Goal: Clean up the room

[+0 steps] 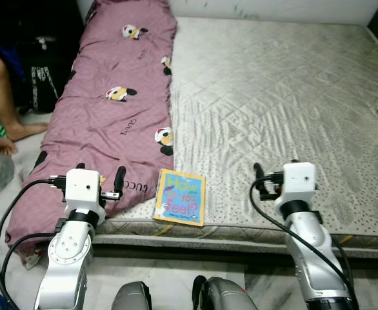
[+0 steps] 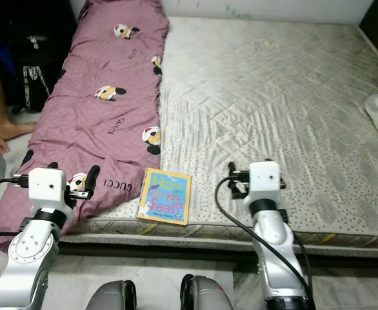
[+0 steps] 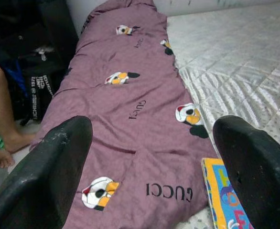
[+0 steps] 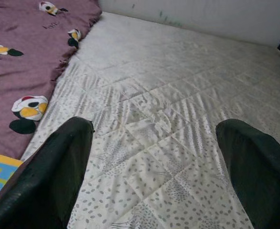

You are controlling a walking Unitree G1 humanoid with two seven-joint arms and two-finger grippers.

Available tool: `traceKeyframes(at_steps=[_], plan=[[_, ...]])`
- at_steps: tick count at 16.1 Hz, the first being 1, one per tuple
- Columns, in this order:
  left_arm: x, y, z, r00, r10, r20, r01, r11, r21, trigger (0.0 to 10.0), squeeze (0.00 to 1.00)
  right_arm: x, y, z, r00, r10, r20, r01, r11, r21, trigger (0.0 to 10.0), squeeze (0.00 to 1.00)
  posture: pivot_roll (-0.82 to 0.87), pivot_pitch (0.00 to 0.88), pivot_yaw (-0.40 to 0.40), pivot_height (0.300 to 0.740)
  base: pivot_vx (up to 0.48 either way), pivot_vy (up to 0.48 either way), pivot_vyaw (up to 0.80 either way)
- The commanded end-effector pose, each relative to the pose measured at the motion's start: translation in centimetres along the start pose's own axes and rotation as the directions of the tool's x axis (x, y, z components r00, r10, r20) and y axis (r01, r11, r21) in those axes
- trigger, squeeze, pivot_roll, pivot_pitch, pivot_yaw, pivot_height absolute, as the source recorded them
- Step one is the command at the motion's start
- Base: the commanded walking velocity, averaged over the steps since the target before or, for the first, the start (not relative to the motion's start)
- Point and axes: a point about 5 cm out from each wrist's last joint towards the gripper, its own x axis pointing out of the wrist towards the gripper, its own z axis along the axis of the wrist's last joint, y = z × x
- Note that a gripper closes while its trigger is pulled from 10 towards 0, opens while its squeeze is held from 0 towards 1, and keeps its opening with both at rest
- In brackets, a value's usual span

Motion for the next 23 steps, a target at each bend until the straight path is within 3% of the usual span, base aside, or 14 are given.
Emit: traceKeyframes(at_steps=[1, 6, 7, 10, 14, 17, 23], plan=[[-0.2, 0.0, 0.7, 0.999, -0.035, 0.018, 0.034, 0.999, 0.012, 10.0, 0.0, -0.3, -0.4, 0.0, 1.0, -0.021, -0.011, 0.021, 1.0, 0.011, 10.0, 0.0, -0.03, 0.182, -0.033, 0.74, 0.0, 0.0, 0.0], [-0.9, -2.0, 0.1, 0.983, -0.18, -0.025, 0.179, 0.983, -0.046, 10.0, 0.0, 0.0, 0.2, 0.2, 1.0, 0.008, -0.023, -0.008, 1.0, 0.009, 10.0, 0.0, -0.03, 0.17, -0.05, 0.74, 0.0, 0.0, -0.64], [-0.9, -2.3, 0.0, 0.981, -0.191, -0.04, 0.186, 0.977, -0.1, 10.0, 0.0, -0.1, 0.1, 0.1, 1.0, 0.009, -0.027, -0.009, 1.0, 0.009, 10.0, 0.0, -0.03, 0.163, -0.054, 0.74, 0.0, 0.0, -0.8], [-0.3, -3.4, 0.9, 0.973, -0.232, 0.013, 0.233, 0.972, -0.043, 10.0, 0.0, -0.2, -0.1, -0.5, 0.998, -0.003, -0.063, 0.005, 0.999, 0.032, 10.0, 0.0, 0.0, 0.15, -0.068, 0.74, 0.0, 0.0, -0.8], [0.1, -3.3, 0.5, 0.987, -0.16, 0.003, 0.16, 0.986, -0.044, 10.0, 0.0, -0.4, 0.3, -0.2, 0.999, -0.004, -0.041, 0.006, 0.999, 0.053, 10.0, 0.0, -0.04, 0.136, -0.035, 0.74, 0.0, 0.0, 0.0], [0.3, -1.7, 0.3, 1.0, -0.011, -0.02, 0.01, 0.997, -0.074, 10.0, 0.0, -0.3, 0.4, -0.1, 0.999, 0.005, -0.035, -0.003, 0.998, 0.059, 10.0, 0.0, -0.02, 0.14, -0.035, 0.74, 0.0, 0.0, 0.0], [1.3, -2.2, 0.9, 1.0, -0.023, 0.001, 0.023, 0.997, -0.067, 10.0, 0.0, 0.3, 1.1, 0.3, 1.0, 0.021, -0.015, -0.02, 0.997, 0.068, 10.0, 0.0, -0.02, 0.145, -0.018, 0.67, 0.0, 0.0, 0.0]])
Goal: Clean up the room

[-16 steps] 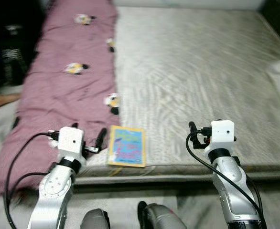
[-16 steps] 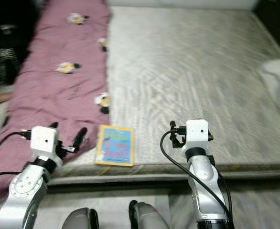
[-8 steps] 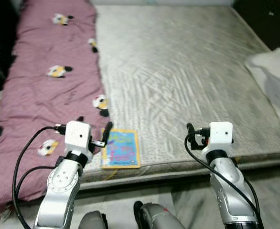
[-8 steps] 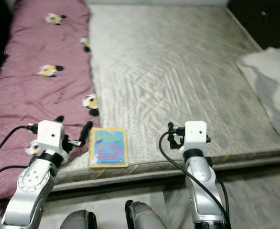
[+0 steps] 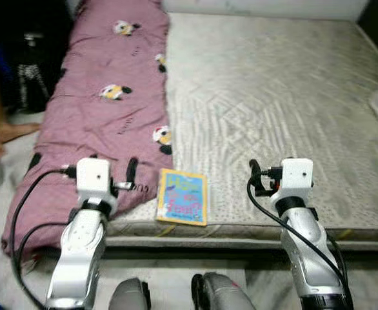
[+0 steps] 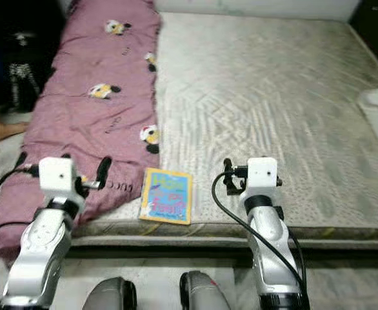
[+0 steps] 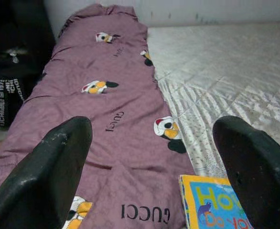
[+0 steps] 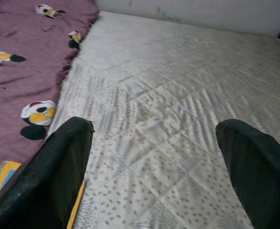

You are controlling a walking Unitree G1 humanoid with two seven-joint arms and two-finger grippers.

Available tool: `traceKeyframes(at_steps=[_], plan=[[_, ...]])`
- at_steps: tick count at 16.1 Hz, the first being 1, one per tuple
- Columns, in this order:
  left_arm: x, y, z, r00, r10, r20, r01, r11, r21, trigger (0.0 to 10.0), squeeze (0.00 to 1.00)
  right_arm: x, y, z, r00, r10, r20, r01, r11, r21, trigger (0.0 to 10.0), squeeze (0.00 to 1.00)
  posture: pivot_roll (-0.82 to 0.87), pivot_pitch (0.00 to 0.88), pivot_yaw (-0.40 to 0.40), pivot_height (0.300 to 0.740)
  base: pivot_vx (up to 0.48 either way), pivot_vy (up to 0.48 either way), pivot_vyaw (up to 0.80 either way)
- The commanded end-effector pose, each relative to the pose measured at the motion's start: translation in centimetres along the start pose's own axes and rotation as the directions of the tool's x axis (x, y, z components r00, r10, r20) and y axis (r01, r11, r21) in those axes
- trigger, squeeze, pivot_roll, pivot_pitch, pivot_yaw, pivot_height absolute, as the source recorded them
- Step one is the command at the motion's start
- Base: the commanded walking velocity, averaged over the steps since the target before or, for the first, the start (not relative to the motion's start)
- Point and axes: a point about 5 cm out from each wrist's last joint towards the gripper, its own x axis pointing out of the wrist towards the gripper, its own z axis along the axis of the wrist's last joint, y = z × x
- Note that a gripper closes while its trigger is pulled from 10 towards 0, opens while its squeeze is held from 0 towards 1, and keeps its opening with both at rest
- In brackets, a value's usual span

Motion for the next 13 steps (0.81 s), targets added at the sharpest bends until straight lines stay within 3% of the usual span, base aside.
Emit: traceKeyframes(at_steps=[1, 4, 13], plan=[[-0.06, -0.05, -0.51, 1.0, 0.009, -0.029, -0.009, 1.0, 0.007, 10.0, 0.0, -0.19, -0.19, -0.55, 1.0, -0.005, -0.022, 0.006, 1.0, 0.007, 10.0, 0.0, -0.02, 0.144, -0.015, 0.655, 0.0, 0.0, 0.0], [0.07, -0.24, -0.31, 1.0, -0.002, -0.02, 0.002, 1.0, 0.002, 10.0, 0.0, -0.13, -0.21, -0.5, 1.0, -0.007, -0.018, 0.008, 1.0, 0.003, 10.0, 0.0, -0.02, 0.156, -0.015, 0.62, 0.0, 0.0, 0.0], [0.42, -0.29, 0.11, 1.0, -0.007, -0.009, 0.007, 1.0, -0.024, 10.0, 0.0, 0.56, -0.07, -0.39, 1.0, 0.001, -0.014, -0.001, 1.0, -0.006, 10.0, 0.0, -0.02, 0.166, -0.021, 0.62, 0.0, 0.0, 0.0]])
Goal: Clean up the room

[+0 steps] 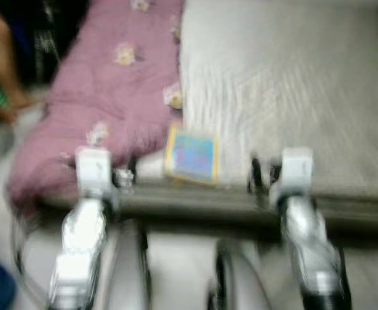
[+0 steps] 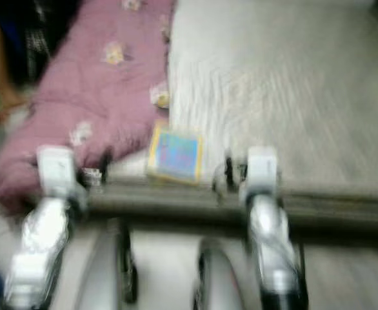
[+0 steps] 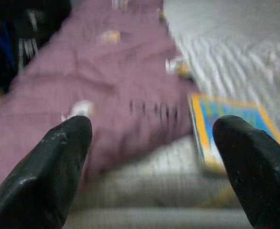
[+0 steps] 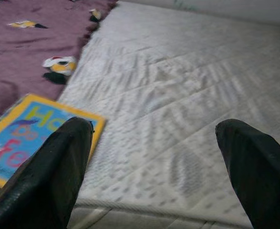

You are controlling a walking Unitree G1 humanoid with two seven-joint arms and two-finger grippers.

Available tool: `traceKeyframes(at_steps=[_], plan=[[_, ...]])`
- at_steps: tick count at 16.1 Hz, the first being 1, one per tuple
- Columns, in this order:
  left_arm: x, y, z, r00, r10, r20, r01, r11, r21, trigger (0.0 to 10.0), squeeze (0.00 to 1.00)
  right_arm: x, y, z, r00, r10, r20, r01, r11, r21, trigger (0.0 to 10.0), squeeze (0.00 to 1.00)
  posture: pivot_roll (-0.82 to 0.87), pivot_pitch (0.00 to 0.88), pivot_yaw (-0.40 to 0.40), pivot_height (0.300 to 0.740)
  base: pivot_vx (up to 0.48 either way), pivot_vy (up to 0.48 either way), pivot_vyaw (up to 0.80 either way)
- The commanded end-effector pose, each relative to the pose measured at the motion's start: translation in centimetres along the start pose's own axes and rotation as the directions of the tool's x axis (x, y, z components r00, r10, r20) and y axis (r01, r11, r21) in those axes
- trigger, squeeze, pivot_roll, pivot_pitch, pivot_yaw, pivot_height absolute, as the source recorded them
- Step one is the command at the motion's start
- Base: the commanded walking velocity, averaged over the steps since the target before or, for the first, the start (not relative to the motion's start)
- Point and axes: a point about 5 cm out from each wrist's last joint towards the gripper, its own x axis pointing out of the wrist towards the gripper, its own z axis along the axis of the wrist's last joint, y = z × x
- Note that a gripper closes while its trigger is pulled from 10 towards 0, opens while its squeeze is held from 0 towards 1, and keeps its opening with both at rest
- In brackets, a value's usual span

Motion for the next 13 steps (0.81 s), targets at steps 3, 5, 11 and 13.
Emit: traceKeyframes(at_steps=[3, 5, 11, 13], plan=[[0.42, -0.13, 1.44, 0.998, -0.029, 0.06, 0.028, 1.0, 0.006, 10.0, 0.0, 0.17, 0.07, 0.12, 1.0, 0.005, 0.007, -0.005, 1.0, -0.003, 10.0, 0.0, -0.02, 0.166, -0.021, 0.62, 0.0, 0.0, 0.0], [0.33, -0.34, 1.51, 0.996, -0.053, 0.066, 0.053, 0.999, -0.005, 10.0, 0.0, 0.17, 0.1, 0.08, 1.0, 0.006, 0.007, -0.006, 1.0, -0.004, 10.0, 0.0, -0.02, 0.166, -0.021, 0.62, 0.148, 0.0, 0.0], [0.26, -0.44, 1.44, 0.996, -0.06, 0.059, 0.06, 0.998, -0.008, 10.0, 0.0, 0.16, 0.12, 0.06, 1.0, 0.009, 0.01, -0.009, 1.0, -0.009, 10.0, 0.0, -0.01, 0.159, -0.025, 0.62, 0.297, 0.0, 0.0], [0.22, -0.47, 1.4, 0.997, -0.06, 0.058, 0.061, 0.998, -0.009, 10.0, 0.0, 0.22, 0.23, 0.09, 1.0, 0.013, 0.012, -0.013, 1.0, -0.009, 10.0, 0.0, -0.01, 0.156, -0.025, 0.62, 0.296, 0.0, 0.0]])
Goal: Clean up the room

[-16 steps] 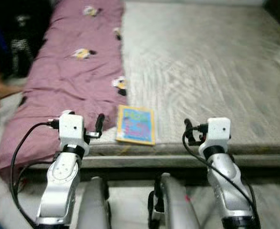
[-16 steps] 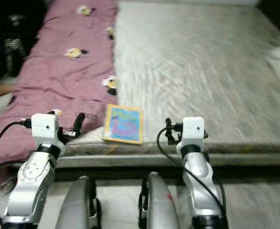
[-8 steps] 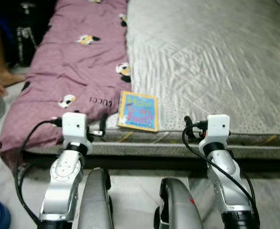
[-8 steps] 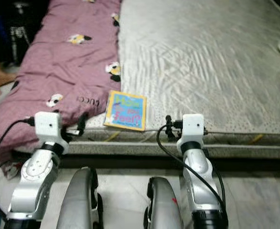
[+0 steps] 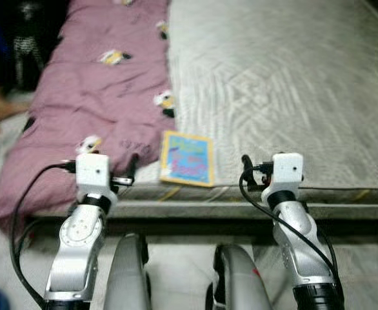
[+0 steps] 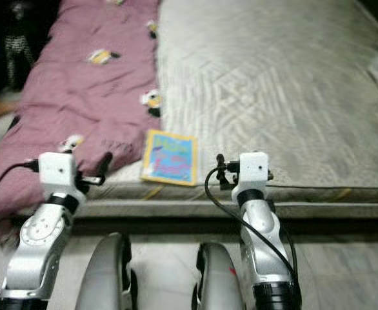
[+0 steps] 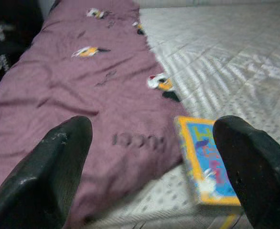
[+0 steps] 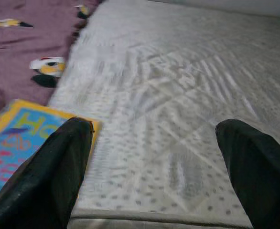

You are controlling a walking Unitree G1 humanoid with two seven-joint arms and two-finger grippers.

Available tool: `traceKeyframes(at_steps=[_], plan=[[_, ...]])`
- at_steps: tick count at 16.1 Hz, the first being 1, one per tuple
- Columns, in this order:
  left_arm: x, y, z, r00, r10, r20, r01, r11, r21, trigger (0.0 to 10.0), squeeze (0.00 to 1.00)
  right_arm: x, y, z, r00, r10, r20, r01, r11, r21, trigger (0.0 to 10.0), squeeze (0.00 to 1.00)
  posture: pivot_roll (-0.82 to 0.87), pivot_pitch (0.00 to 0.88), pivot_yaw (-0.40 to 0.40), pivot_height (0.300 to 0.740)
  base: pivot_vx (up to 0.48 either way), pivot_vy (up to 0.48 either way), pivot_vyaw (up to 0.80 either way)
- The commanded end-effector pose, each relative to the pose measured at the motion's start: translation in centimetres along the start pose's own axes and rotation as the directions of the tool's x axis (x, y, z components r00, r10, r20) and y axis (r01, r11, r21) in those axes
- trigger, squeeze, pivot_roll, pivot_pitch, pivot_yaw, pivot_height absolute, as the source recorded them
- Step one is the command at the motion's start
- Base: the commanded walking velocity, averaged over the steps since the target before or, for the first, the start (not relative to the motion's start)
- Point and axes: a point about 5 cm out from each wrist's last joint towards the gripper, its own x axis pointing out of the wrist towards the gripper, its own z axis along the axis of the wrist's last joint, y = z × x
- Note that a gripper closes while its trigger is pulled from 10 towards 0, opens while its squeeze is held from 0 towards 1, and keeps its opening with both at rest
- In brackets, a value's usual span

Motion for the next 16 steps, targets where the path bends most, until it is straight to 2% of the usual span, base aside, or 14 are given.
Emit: traceKeyframes(at_steps=[1, 11, 13, 14, 16], plan=[[-0.2, -0.8, 0.0, 0.999, -0.033, 0.003, 0.033, 0.999, -0.014, 10.0, 0.0, -0.1, -0.6, -0.2, 1.0, -0.013, -0.005, 0.012, 1.0, -0.012, 10.0, 0.0, -0.01, 0.155, -0.026, 0.62, 0.326, 0.0, 0.0], [0.0, -0.9, 0.0, 1.0, -0.03, -0.005, 0.029, 0.999, -0.024, 10.0, 0.0, 0.1, -0.7, -0.1, 1.0, -0.007, -0.003, 0.007, 1.0, -0.028, 10.0, 0.0, -0.02, 0.159, -0.028, 0.62, 0.286, 0.0, 0.0], [0.0, -0.4, -0.3, 0.999, 0.023, -0.032, -0.023, 1.0, -0.016, 10.0, 0.0, 0.2, -0.6, -0.1, 1.0, -0.007, -0.003, 0.007, 0.999, -0.031, 10.0, 0.0, -0.02, 0.159, -0.028, 0.62, 0.0, 0.0, 0.0], [-0.1, 0.1, -0.8, 0.996, 0.06, -0.072, -0.064, 0.996, -0.059, 10.0, 0.0, 0.2, -0.6, -0.1, 1.0, -0.004, -0.003, 0.004, 0.999, -0.033, 10.0, 0.0, -0.02, 0.163, -0.031, 0.62, 0.0, 0.0, 0.0], [-0.4, 1.0, -1.4, 0.986, 0.124, -0.113, -0.133, 0.988, -0.081, 10.0, 0.0, 0.1, -0.7, -0.3, 1.0, 0.008, -0.013, -0.008, 0.999, -0.038, 10.0, 0.0, -0.02, 0.165, -0.035, 0.615, 0.0, 0.0, 0.0]])
